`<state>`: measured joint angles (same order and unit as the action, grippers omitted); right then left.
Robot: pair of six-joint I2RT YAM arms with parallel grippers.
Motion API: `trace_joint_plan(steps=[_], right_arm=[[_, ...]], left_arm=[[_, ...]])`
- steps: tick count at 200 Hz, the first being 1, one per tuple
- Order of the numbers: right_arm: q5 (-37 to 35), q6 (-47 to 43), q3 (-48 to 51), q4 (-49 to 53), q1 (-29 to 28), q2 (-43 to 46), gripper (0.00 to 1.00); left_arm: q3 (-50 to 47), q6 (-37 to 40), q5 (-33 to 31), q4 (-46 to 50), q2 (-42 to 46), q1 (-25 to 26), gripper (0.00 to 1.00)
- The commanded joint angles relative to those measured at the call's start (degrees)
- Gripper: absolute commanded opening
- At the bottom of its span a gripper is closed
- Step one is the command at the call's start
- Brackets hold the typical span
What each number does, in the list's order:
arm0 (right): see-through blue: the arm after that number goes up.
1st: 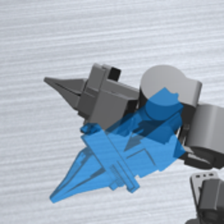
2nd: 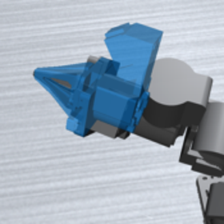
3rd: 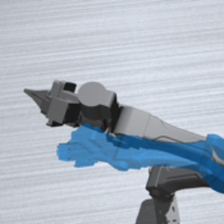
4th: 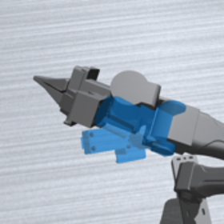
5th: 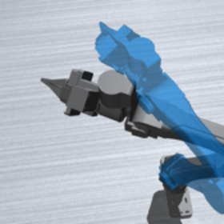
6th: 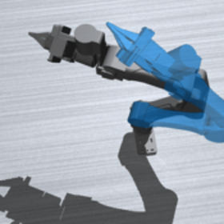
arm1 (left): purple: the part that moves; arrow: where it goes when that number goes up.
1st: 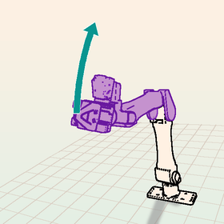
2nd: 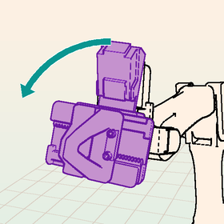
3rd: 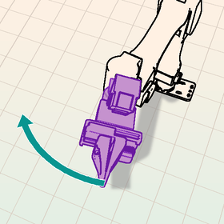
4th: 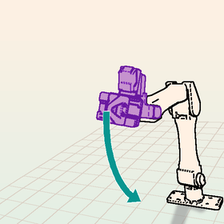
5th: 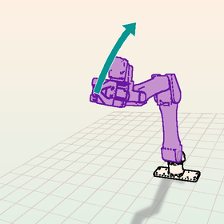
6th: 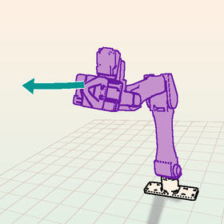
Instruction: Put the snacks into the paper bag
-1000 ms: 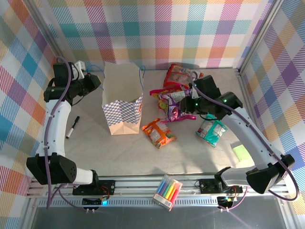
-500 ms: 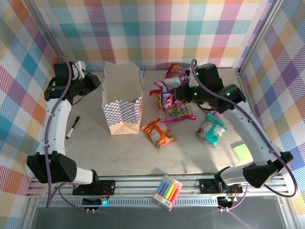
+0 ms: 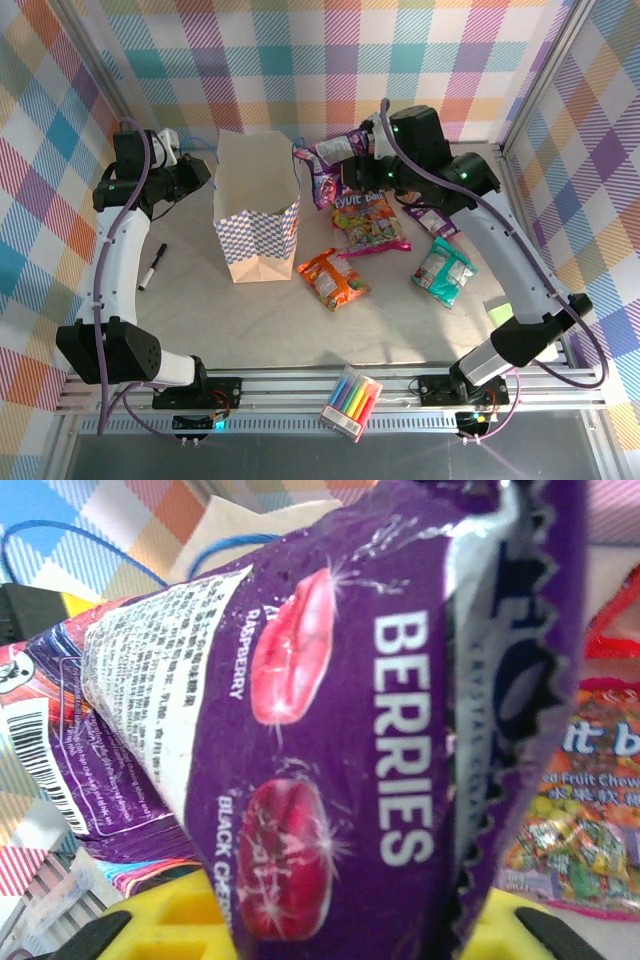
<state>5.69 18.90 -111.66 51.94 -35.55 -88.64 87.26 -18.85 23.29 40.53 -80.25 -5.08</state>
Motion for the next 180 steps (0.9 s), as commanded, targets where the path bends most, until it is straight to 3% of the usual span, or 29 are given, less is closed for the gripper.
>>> trace_joint_plan(steps=[1,112,180], right_arm=[[2.0,-2.7,-4.2,-1.7,-1.6,-1.5,0.28],[5.4,-8.7,-27.7,3.1,-6.8,-17.3,0.28],[9.1,-9.5,-30.5,-2.2,-7.9,-21.8,0.28]], left_arm=[[2.2,0.6,-0.2,1.6,-0.6,-0.7,0.16],[3.3,1.1,0.2,2.2,-0.9,-0.8,0.16],[3.2,1.0,0.4,1.9,-1.3,-0.8,0.16]])
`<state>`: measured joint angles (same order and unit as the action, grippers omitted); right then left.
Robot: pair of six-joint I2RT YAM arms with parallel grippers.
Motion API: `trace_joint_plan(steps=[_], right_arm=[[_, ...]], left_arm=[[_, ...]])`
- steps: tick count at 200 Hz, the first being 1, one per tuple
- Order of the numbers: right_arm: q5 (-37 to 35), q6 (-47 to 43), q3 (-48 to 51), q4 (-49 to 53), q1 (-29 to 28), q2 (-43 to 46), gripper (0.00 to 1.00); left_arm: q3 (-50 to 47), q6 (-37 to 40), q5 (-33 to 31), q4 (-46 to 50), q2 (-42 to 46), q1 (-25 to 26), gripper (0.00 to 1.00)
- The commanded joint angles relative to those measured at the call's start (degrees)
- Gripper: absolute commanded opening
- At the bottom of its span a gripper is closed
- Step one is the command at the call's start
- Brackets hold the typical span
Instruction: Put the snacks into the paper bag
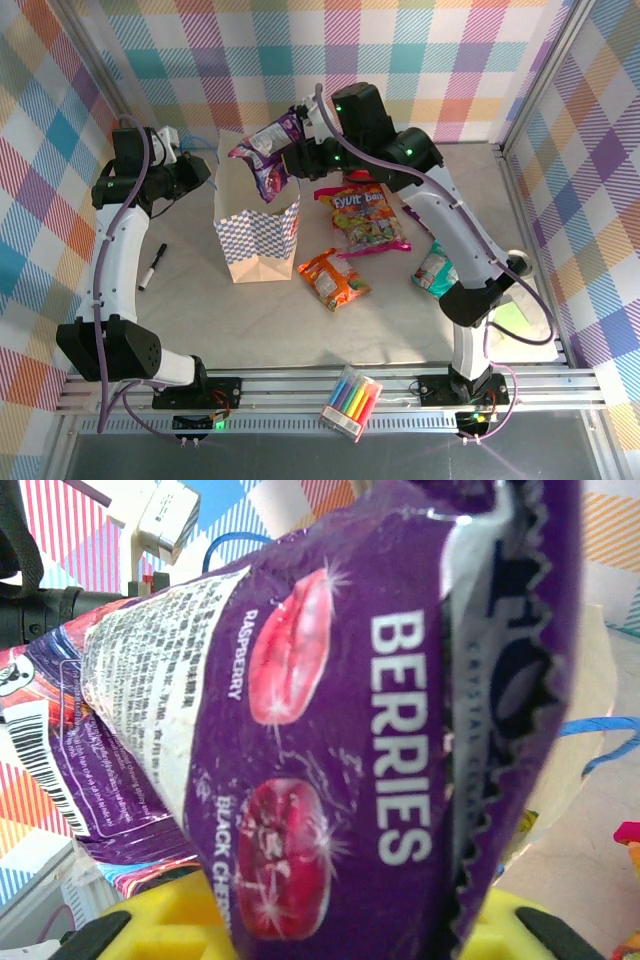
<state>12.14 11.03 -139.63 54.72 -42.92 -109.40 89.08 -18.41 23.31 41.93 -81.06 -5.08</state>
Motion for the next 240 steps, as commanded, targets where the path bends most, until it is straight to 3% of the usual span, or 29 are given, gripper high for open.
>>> trace_joint_plan(steps=[1,121,191,240], right_arm=[[2.7,-1.7,-2.6,-5.1,-0.6,-1.1,0.28],[7.8,-2.9,-5.0,-11.1,-1.6,-8.3,0.31],[5.8,-0.4,-4.9,-13.8,-1.8,-12.2,0.27],[0.2,1.7,-5.0,-14.4,-1.9,-14.6,0.26]], left_arm=[[1.4,0.6,0.3,0.5,-0.5,-0.8,0.16],[-0.2,1.0,0.7,0.3,-0.2,-0.8,0.16],[-1.3,0.6,1.2,0.0,-0.2,-0.8,0.16],[-1.8,0.5,1.6,-0.4,0.0,-0.8,0.16]])
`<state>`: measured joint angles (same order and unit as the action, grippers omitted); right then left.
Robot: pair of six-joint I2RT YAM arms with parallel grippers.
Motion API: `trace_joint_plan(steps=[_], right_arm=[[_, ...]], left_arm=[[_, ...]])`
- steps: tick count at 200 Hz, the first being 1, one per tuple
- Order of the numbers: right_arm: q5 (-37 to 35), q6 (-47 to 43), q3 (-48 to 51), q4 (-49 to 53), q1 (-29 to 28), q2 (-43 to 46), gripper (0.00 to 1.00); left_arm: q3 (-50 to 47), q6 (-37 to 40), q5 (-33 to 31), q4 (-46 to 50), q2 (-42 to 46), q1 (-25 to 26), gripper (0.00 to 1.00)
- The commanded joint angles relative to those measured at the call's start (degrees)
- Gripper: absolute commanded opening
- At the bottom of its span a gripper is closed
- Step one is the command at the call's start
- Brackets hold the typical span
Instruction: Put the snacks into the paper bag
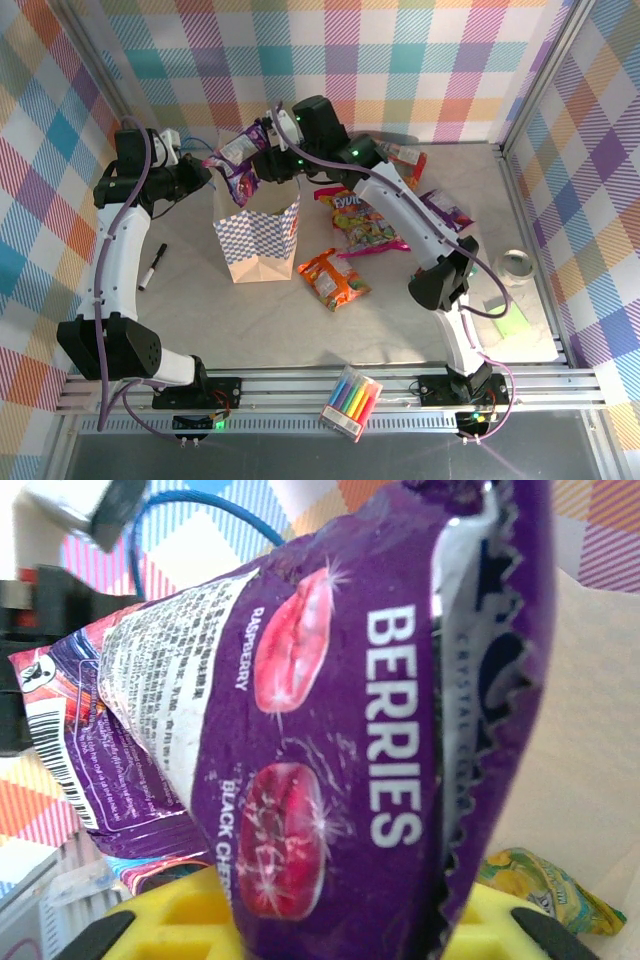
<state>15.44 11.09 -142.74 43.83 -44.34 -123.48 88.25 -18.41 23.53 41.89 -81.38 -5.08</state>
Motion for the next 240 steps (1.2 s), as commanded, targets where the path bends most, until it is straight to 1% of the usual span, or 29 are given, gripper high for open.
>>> trace_joint_plan(steps=[1,36,66,95,146,187,240], right_arm=[[-3.3,1.7,-1.9,-3.4,-0.5,-0.6,0.26],[-7.4,2.7,-2.0,-1.9,-1.1,-1.4,0.27],[-12.5,4.2,-2.0,-0.8,-1.7,-1.8,0.27],[-13.3,4.4,-2.1,0.0,-2.2,-2.8,0.27],[-18.9,2.1,-2.1,1.5,-3.8,-4.2,0.27],[-21.5,1.7,-2.1,2.9,-4.3,-5.1,0.27],[-22.1,0.8,-2.3,5.6,-4.5,-6.7,0.28]], left_arm=[[-0.9,0.5,1.3,-0.3,0.3,-0.7,0.16],[-0.8,0.5,1.3,-0.1,0.4,-0.8,0.16],[-0.8,0.5,1.3,-0.3,0.3,-0.8,0.16],[-1.0,0.4,1.2,-0.5,0.1,-0.8,0.16],[-1.1,-0.1,1.4,-1.1,0.0,-0.8,0.16],[-1.1,-0.3,1.2,-0.9,-0.1,-0.8,0.16],[-1.0,-0.5,1.1,-0.8,-0.2,-0.8,0.15]])
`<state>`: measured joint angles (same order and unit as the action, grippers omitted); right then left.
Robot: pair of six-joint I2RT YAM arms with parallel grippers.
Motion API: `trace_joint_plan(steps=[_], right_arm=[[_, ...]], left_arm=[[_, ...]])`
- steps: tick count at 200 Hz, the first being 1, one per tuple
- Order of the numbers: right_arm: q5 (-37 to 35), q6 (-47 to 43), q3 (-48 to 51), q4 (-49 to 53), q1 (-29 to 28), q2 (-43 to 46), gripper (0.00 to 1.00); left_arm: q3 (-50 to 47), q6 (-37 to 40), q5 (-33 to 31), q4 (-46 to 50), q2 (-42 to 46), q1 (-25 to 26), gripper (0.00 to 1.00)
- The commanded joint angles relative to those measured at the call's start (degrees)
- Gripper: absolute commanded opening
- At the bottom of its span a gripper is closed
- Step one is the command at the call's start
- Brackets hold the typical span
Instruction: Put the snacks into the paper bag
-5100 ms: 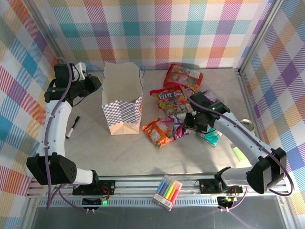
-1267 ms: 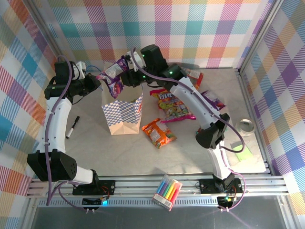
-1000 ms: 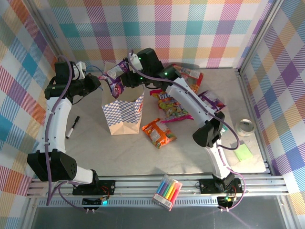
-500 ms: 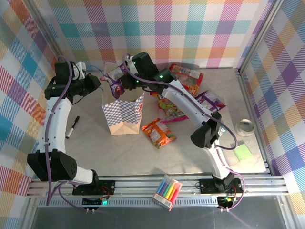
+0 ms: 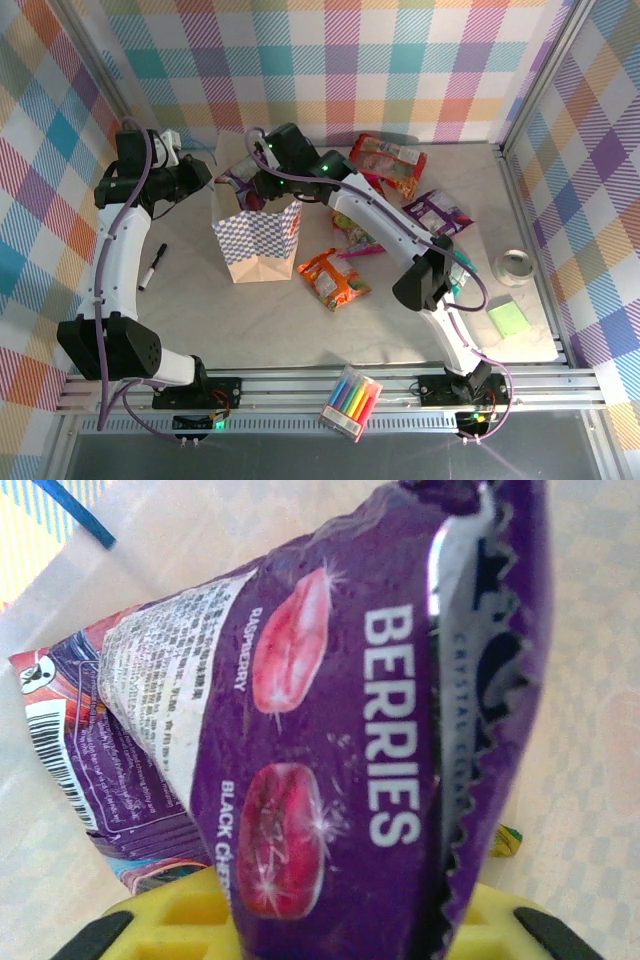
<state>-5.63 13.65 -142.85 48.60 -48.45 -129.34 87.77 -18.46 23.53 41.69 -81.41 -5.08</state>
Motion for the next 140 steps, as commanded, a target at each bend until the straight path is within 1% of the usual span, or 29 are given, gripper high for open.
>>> trace_joint_plan(steps=[1,37,79,100,117,140], right_arm=[[-1.0,-1.8,-2.2,0.9,-0.4,-0.9,0.28],[-1.6,-3.6,-2.3,2.1,-0.8,-1.4,0.29],[-1.9,-5.8,-2.3,3.2,-1.5,-2.0,0.33],[-3.6,-6.4,-2.3,4.1,-2.0,-2.5,0.36],[-5.8,-6.4,-2.6,4.6,-2.2,-2.7,0.36],[-6.1,-6.7,-2.7,4.8,-2.3,-2.5,0.36]], left_arm=[[-0.6,-0.4,1.1,-0.6,-0.2,-0.8,0.15],[-0.6,-0.4,1.0,-0.6,-0.2,-0.8,0.15],[-0.7,-0.6,1.2,-0.6,-0.2,-0.8,0.15],[-0.7,-0.7,1.2,-0.7,-0.2,-0.8,0.15],[-0.8,-0.8,1.4,-0.9,-0.2,-0.7,0.15],[-1.0,-1.0,1.6,-1.1,-0.4,-0.8,0.15]])
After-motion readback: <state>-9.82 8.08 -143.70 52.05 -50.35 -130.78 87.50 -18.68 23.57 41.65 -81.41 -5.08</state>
